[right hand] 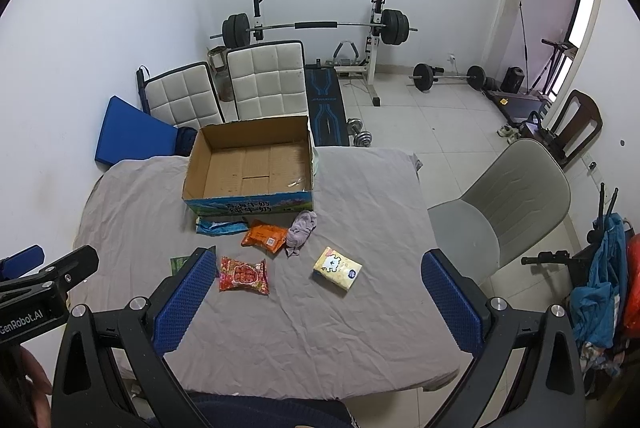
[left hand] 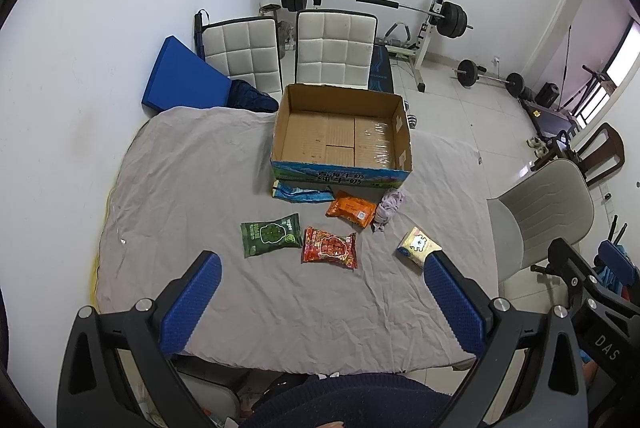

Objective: Organize soft objects

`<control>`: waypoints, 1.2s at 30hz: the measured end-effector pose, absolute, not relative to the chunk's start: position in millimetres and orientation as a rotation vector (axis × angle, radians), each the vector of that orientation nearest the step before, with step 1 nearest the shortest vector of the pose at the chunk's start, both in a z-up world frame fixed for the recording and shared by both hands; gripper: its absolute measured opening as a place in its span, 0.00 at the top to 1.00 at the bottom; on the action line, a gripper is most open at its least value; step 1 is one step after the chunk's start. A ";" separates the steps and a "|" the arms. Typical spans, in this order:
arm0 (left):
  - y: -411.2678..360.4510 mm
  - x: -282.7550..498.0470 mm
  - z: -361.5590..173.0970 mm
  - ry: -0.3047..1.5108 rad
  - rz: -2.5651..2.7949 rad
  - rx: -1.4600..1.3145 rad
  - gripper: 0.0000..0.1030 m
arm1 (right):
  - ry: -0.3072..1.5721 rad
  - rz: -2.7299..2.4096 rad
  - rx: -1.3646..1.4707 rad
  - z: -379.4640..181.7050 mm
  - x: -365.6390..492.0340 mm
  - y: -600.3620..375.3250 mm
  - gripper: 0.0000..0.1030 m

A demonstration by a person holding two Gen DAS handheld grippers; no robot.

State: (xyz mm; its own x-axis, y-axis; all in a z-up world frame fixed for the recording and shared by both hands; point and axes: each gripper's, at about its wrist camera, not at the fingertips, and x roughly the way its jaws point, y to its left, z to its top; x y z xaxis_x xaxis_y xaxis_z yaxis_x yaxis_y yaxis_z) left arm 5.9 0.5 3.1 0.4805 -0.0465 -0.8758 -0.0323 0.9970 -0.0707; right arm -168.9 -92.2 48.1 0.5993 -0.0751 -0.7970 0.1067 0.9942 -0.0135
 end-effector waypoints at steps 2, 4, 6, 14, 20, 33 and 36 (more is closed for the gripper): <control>0.7 5.9 2.7 1.069 -0.006 -0.080 0.00 | 0.919 -0.105 0.038 47.9 -168.6 -90.4 0.00; 1.0 5.5 2.3 1.067 -0.006 -0.081 0.00 | 0.917 -0.104 0.039 48.4 -168.0 -89.0 0.00; 1.8 6.0 2.2 1.065 -0.004 -0.081 0.00 | 0.907 -0.106 0.040 47.6 -169.7 -88.7 0.00; 22.1 40.7 -29.7 1.014 0.043 -0.063 0.00 | 0.975 -0.097 0.091 14.9 -138.7 -103.6 0.00; 52.0 102.0 -117.3 1.141 0.103 0.080 0.00 | 1.193 -0.084 0.045 -95.5 -71.0 -118.4 0.00; 62.0 177.0 -343.8 1.521 -0.079 0.440 0.00 | 1.545 0.111 -0.192 -334.8 21.7 -30.9 0.00; 56.3 180.4 -379.5 1.562 -0.190 0.552 0.00 | 1.531 0.209 -0.316 -354.0 32.6 0.8 0.00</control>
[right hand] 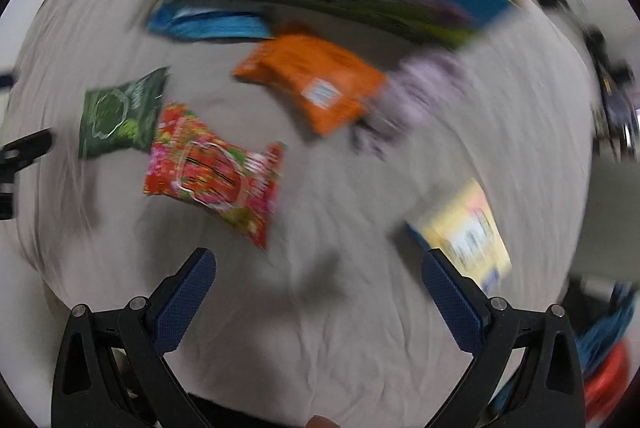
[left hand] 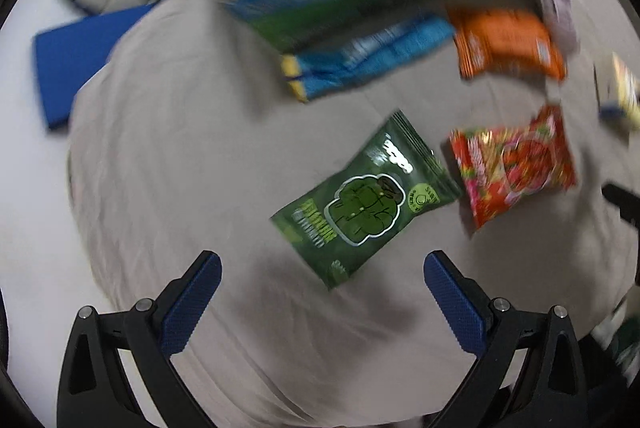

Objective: Organize soft objects
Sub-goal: 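Grasp the green bag with the left tool while the right grasps the red-orange bag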

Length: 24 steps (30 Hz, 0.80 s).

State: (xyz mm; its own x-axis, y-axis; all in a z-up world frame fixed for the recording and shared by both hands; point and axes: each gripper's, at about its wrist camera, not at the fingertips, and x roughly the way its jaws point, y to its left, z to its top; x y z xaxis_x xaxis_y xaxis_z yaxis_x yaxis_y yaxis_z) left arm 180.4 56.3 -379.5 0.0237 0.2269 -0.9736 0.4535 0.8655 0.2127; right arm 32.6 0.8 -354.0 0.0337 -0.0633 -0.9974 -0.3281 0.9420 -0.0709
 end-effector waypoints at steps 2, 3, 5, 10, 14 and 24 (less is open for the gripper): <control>52.8 182.3 -396.6 1.592 -0.270 0.593 0.00 | 1.508 0.241 -0.427 -363.7 37.3 18.9 0.00; 50.3 184.6 -405.1 1.603 -0.298 0.617 0.00 | 1.502 0.259 -0.486 -370.3 39.0 28.3 0.00; 47.5 186.8 -420.9 1.630 -0.354 0.672 0.00 | 1.509 0.287 -0.537 -379.7 41.8 38.6 0.00; 44.8 192.9 -450.4 1.698 -0.440 0.748 0.00 | 1.542 0.342 -0.620 -404.2 49.6 55.9 0.00; 50.1 192.1 -468.7 1.764 -0.465 0.667 0.27 | 1.570 0.369 -0.637 -418.7 58.3 61.4 0.00; 128.8 145.9 -456.5 1.801 -0.045 -0.057 0.39 | 1.537 0.475 -0.665 -423.0 83.8 88.5 0.00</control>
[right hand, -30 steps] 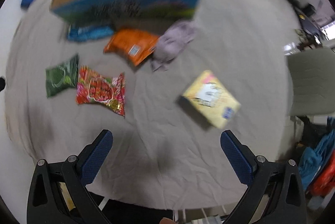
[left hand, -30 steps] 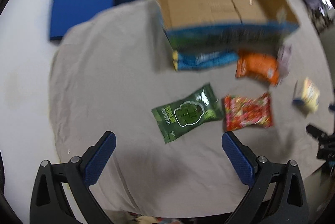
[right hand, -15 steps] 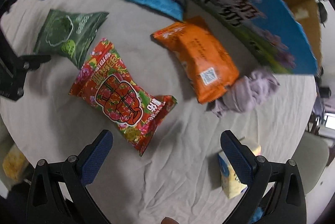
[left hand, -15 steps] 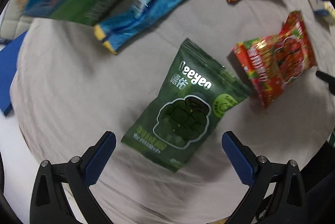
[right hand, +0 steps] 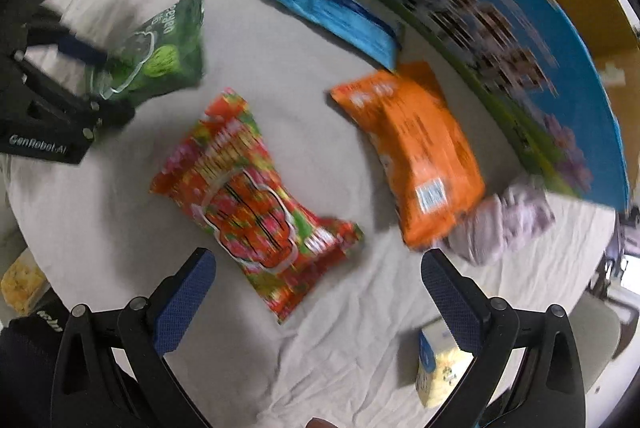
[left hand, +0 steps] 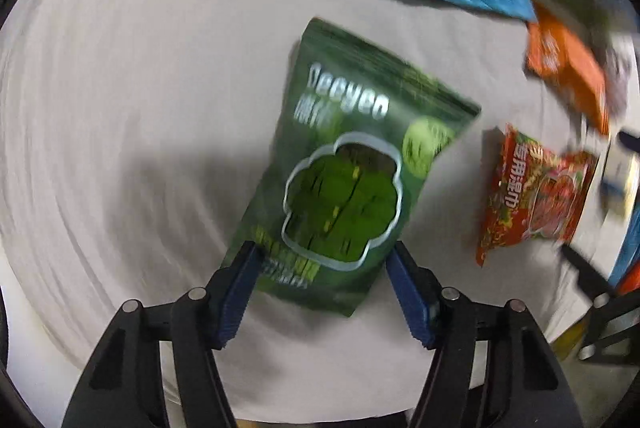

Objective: Organize soft objects
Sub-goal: 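Grasp the green bag with the left tool while the right grasps the red-orange bag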

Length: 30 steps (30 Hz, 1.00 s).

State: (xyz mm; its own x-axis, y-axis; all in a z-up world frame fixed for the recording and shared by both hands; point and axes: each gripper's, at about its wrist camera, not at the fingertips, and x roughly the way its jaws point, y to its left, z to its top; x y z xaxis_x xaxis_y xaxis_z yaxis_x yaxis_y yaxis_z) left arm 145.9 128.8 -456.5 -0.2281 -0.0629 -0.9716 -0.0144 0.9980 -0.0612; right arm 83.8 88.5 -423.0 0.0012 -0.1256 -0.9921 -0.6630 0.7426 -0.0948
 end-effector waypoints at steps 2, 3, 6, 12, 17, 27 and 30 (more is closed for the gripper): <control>141.1 126.7 -457.4 1.785 0.028 -0.148 0.39 | 1.539 0.515 -0.704 -431.3 88.7 103.1 0.00; 146.1 116.5 -462.6 1.783 0.056 -0.175 0.39 | 1.539 0.537 -0.732 -437.9 91.2 112.4 0.00; 159.1 93.7 -467.6 1.791 0.081 -0.224 0.40 | 1.564 0.569 -0.797 -462.9 97.7 138.3 0.00; 152.3 75.2 -457.9 1.737 0.085 -0.091 0.38 | 1.714 0.478 -0.581 -494.2 119.1 146.1 0.28; 170.9 70.5 -416.1 1.613 0.096 -0.098 0.38 | 1.828 0.228 -0.166 -502.2 131.0 110.2 0.40; 166.2 111.4 -426.9 1.704 -0.091 0.141 0.32 | 1.779 0.085 -0.007 -503.3 133.1 97.8 0.20; 177.5 116.6 -423.7 1.719 -0.107 0.094 0.34 | 1.791 0.122 -0.065 -508.8 127.3 120.2 0.20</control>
